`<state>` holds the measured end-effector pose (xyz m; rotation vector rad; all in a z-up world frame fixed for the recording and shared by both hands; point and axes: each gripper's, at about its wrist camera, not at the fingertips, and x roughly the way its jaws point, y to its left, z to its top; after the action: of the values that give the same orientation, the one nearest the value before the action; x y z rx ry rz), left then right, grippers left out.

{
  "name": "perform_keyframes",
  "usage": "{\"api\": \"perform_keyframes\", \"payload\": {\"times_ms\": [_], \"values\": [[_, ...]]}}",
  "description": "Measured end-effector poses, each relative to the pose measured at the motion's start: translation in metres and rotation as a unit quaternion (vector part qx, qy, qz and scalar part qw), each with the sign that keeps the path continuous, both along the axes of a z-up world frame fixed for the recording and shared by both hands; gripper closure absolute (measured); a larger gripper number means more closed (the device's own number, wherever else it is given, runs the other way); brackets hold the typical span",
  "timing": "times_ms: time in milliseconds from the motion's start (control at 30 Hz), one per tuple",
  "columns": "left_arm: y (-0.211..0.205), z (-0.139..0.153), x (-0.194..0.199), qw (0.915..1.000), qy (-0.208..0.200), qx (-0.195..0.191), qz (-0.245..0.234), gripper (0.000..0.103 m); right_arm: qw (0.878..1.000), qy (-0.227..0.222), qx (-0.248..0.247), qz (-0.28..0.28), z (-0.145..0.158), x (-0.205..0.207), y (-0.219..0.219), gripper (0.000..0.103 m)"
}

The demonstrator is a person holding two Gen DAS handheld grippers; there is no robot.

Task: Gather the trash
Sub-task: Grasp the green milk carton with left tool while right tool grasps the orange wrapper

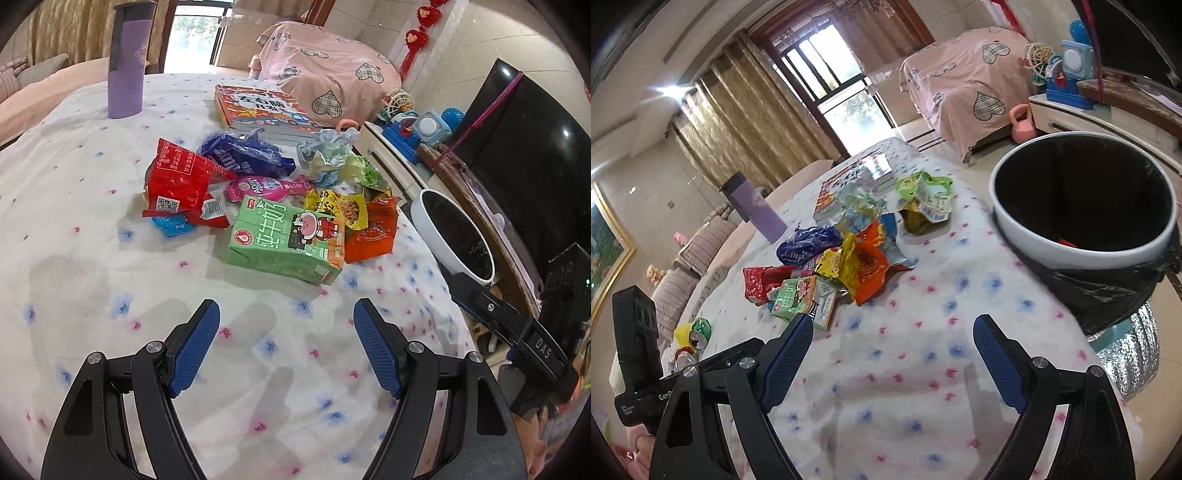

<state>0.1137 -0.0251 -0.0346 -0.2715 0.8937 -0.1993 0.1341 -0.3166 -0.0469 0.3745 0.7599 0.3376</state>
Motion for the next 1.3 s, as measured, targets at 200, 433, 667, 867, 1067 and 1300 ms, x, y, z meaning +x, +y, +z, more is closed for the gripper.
{"api": "perform_keyframes", "payload": {"times_ms": [200,433,667,867,1067,1300], "values": [[-0.003,-0.008,0.010,0.9999,0.016,-0.001,-0.003,0.026,1.000,0.001,-0.007,0.008,-0.002,0.014,0.006,0.014],[-0.027,-0.012,0.035,0.9997,0.021,0.011,-0.002,0.025,1.000,0.013,-0.001,0.003,-0.007,0.034,0.004,0.014],[-0.003,-0.026,0.040,0.9965,0.049,0.047,0.048,0.026,1.000,0.013,0.002,0.004,-0.007,0.045,0.003,0.014],[0.045,-0.025,0.015,0.9925,0.057,0.061,0.089,0.026,1.000,0.018,-0.002,0.025,-0.011,0.058,0.012,0.023],[0.045,-0.014,0.013,0.9960,0.050,0.014,0.073,0.025,0.999,0.019,-0.013,0.037,-0.015,0.072,0.025,0.032],[0.005,-0.017,0.048,0.9939,0.043,0.071,0.073,0.021,0.998,0.036,-0.034,0.046,-0.023,0.093,0.033,0.068]]}}
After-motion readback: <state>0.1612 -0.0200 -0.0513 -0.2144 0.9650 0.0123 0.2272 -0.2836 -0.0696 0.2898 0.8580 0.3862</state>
